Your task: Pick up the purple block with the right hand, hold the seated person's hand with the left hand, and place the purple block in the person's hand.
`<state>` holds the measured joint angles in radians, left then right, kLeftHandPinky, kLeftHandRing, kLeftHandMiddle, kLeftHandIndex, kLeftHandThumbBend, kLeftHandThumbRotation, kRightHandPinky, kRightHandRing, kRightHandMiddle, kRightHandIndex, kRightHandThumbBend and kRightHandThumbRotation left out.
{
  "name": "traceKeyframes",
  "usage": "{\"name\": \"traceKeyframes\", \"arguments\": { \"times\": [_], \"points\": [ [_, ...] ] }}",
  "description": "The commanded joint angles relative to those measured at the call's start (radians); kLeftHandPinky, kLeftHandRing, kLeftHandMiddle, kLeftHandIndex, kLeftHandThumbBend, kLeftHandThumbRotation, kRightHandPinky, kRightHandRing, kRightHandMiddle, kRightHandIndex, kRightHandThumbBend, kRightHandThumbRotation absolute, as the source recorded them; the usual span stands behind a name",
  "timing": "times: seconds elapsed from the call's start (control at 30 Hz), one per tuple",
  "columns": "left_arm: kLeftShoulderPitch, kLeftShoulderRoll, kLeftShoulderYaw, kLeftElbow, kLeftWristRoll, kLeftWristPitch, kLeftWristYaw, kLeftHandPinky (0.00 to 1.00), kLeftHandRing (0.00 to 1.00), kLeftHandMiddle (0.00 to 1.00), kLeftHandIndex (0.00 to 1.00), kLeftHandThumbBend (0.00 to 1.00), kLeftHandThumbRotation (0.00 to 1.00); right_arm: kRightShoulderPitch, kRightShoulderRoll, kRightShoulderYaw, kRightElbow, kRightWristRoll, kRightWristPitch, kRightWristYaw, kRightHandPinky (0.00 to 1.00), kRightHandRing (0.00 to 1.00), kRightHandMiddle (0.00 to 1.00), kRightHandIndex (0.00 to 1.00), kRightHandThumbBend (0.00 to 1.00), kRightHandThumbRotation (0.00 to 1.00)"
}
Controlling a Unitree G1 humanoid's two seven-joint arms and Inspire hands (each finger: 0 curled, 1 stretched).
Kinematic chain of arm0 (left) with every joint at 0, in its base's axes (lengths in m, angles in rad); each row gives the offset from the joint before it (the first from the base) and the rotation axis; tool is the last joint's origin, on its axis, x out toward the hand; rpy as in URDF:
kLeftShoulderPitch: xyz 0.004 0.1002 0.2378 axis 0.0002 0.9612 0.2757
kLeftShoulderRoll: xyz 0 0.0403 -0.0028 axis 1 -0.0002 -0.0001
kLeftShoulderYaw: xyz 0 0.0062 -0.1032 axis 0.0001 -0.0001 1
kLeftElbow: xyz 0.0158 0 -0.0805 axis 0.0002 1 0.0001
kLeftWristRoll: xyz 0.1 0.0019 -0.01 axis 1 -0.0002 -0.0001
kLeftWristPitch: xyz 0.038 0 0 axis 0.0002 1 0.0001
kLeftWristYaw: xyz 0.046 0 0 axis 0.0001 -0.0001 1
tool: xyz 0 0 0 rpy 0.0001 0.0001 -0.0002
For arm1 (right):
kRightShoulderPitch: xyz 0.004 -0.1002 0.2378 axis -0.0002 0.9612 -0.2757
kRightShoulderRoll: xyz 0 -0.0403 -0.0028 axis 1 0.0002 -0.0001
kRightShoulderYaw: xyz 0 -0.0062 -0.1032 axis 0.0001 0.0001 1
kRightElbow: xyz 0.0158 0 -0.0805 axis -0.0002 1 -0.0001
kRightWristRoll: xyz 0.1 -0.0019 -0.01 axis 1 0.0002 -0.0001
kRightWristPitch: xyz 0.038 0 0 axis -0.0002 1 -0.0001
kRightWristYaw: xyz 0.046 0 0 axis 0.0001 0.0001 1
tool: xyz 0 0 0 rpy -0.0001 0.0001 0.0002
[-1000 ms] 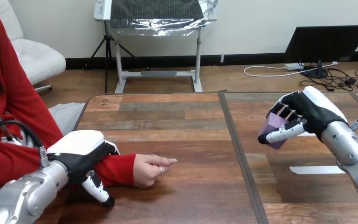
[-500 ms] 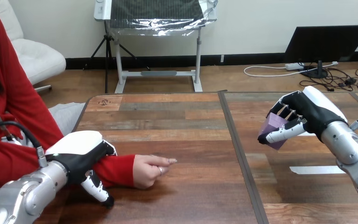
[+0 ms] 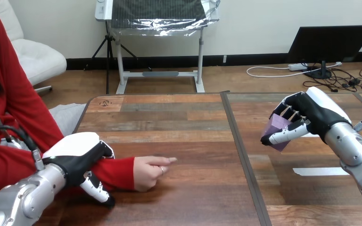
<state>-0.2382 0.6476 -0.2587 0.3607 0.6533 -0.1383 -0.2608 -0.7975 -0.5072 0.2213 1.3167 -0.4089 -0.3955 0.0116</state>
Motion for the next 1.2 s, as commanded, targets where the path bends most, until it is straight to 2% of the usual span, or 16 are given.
{"name": "traceKeyframes", "arguments": {
  "times": [0.0,0.5,1.17],
  "points": [
    [-0.027,-0.004,0.008,0.015,-0.021,-0.02,0.023,0.3,0.36,0.44,0.44,0.8,0.0,-0.05,-0.013,-0.02,-0.044,0.013,0.001,-0.024,0.39,0.42,0.46,0.49,0.82,0.0],
    [-0.036,-0.011,0.01,0.043,-0.052,-0.043,0.04,0.27,0.32,0.39,0.4,0.77,0.0,-0.047,-0.013,-0.024,-0.043,0.018,-0.01,-0.021,0.39,0.42,0.46,0.49,0.82,0.0],
    [-0.04,-0.004,0.036,0.012,-0.089,-0.048,0.056,0.24,0.3,0.37,0.39,0.73,0.0,-0.044,-0.009,-0.025,-0.039,0.027,-0.02,-0.018,0.4,0.43,0.46,0.49,0.83,0.0]
  ]
}}
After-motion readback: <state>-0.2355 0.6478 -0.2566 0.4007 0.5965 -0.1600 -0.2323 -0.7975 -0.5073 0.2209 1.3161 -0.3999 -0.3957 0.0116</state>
